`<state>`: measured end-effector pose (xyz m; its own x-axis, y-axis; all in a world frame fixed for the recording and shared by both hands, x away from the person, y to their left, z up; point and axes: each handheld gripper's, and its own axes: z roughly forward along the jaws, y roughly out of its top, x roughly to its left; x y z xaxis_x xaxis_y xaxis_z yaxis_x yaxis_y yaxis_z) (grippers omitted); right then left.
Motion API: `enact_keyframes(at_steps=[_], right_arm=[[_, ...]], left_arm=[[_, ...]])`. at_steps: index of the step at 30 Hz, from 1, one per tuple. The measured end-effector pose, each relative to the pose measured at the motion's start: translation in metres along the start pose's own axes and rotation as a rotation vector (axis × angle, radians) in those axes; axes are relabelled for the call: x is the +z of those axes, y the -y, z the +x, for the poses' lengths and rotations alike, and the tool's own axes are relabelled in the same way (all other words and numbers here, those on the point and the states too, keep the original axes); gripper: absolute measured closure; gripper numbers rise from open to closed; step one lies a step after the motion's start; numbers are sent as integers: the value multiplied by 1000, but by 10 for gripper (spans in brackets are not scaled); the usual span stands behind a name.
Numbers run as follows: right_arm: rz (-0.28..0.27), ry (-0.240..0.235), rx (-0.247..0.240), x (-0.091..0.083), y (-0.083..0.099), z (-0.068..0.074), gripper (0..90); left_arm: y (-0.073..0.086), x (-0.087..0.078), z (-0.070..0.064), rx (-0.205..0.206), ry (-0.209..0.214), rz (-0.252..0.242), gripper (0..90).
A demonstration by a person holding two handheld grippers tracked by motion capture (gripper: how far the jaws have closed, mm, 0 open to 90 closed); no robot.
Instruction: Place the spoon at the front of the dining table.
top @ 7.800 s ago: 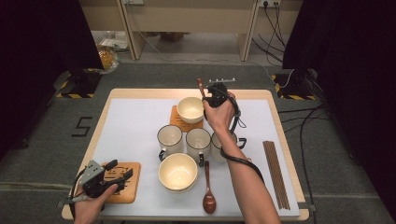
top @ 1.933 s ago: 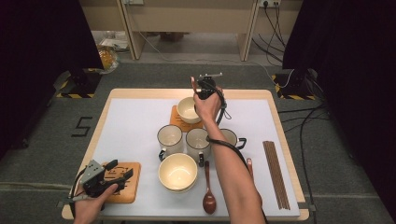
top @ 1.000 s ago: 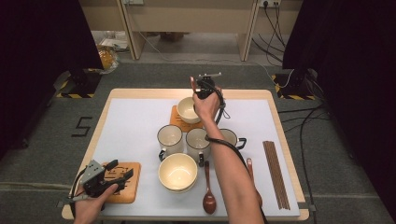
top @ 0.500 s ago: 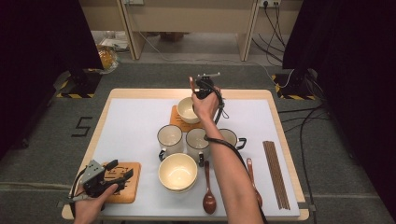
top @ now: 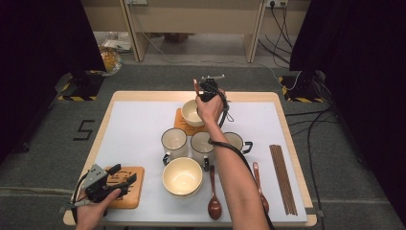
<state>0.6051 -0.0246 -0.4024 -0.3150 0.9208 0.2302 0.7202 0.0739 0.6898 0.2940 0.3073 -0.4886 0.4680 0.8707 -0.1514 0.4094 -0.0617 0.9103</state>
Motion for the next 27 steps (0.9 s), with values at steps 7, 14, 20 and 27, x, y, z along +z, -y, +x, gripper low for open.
enact_keyframes(at_steps=[7,14,20,27], right_arm=[[0,1,1,-1,-1,0,814],[3,2,3,1,0,0,813],[5,0,4,3,0,0,813],[4,3,1,4,1,0,814]], left_arm=[[0,0,0,0,0,0,217],[0,0,0,-1,0,-1,217],[0,0,0,-2,1,-2,217],[0,0,1,-2,1,-1,217]])
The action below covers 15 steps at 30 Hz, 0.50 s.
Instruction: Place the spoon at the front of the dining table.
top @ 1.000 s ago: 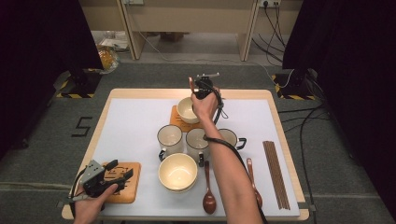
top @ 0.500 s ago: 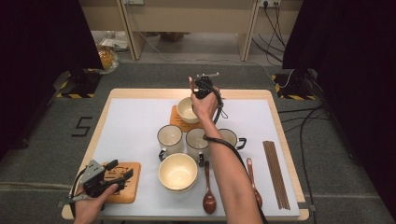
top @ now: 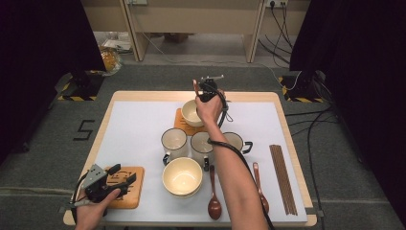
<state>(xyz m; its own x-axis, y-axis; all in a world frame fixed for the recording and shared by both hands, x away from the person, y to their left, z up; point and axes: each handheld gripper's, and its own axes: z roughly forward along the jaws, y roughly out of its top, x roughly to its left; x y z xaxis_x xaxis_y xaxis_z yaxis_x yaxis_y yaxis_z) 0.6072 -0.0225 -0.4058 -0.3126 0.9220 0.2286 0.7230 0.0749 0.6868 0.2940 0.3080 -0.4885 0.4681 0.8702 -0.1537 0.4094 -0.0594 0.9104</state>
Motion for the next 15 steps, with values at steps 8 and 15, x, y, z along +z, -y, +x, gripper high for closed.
enact_keyframes(at_steps=[8,15], right_arm=[[2,3,-1,2,1,-1,813],[6,5,2,3,1,-1,813]], left_arm=[[0,0,0,0,-1,0,217],[0,0,0,0,1,0,217]])
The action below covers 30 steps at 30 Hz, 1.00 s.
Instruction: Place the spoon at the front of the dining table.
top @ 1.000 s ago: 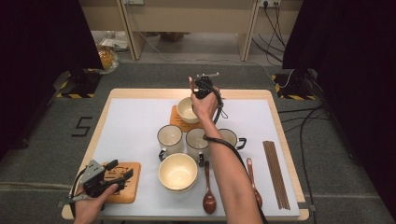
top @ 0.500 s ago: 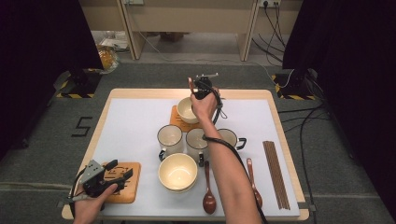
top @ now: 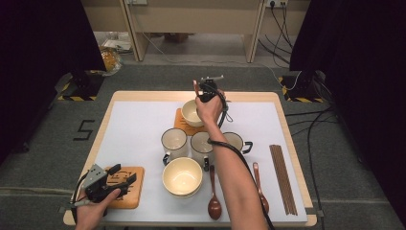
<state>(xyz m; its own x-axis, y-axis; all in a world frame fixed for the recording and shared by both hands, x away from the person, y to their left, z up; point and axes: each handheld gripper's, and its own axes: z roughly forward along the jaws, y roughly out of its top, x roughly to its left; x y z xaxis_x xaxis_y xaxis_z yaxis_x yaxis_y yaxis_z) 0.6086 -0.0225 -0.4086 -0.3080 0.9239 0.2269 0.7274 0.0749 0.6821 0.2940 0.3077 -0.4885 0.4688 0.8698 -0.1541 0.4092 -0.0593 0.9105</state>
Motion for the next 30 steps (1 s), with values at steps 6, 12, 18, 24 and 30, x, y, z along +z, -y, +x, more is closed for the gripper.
enact_keyframes(at_steps=[6,12,18,24,30], right_arm=[[1,1,-3,1,0,0,813],[-6,2,-6,2,0,0,813],[-1,3,1,3,0,0,813],[-5,4,-5,3,-1,0,813],[-1,8,-6,5,0,0,813]], left_arm=[[0,0,0,-1,0,-1,217],[0,0,0,-1,1,0,217],[0,0,0,-2,2,0,217],[0,0,0,0,2,2,217],[0,0,0,-1,2,-1,217]])
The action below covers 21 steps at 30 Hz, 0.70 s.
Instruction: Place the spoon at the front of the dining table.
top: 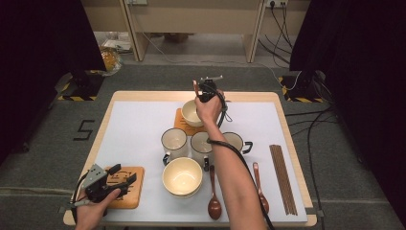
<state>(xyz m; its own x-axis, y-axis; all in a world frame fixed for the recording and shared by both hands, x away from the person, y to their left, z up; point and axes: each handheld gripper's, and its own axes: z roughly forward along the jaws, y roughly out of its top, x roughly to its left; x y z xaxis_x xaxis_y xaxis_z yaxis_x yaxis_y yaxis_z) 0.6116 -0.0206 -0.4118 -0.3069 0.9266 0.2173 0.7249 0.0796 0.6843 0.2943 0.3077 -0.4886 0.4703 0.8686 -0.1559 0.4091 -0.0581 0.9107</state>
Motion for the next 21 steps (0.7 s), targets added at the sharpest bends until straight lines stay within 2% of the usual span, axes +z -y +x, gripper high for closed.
enact_keyframes(at_steps=[21], right_arm=[[5,9,-7,3,2,1,812]], left_arm=[[0,0,0,-1,1,0,218]])
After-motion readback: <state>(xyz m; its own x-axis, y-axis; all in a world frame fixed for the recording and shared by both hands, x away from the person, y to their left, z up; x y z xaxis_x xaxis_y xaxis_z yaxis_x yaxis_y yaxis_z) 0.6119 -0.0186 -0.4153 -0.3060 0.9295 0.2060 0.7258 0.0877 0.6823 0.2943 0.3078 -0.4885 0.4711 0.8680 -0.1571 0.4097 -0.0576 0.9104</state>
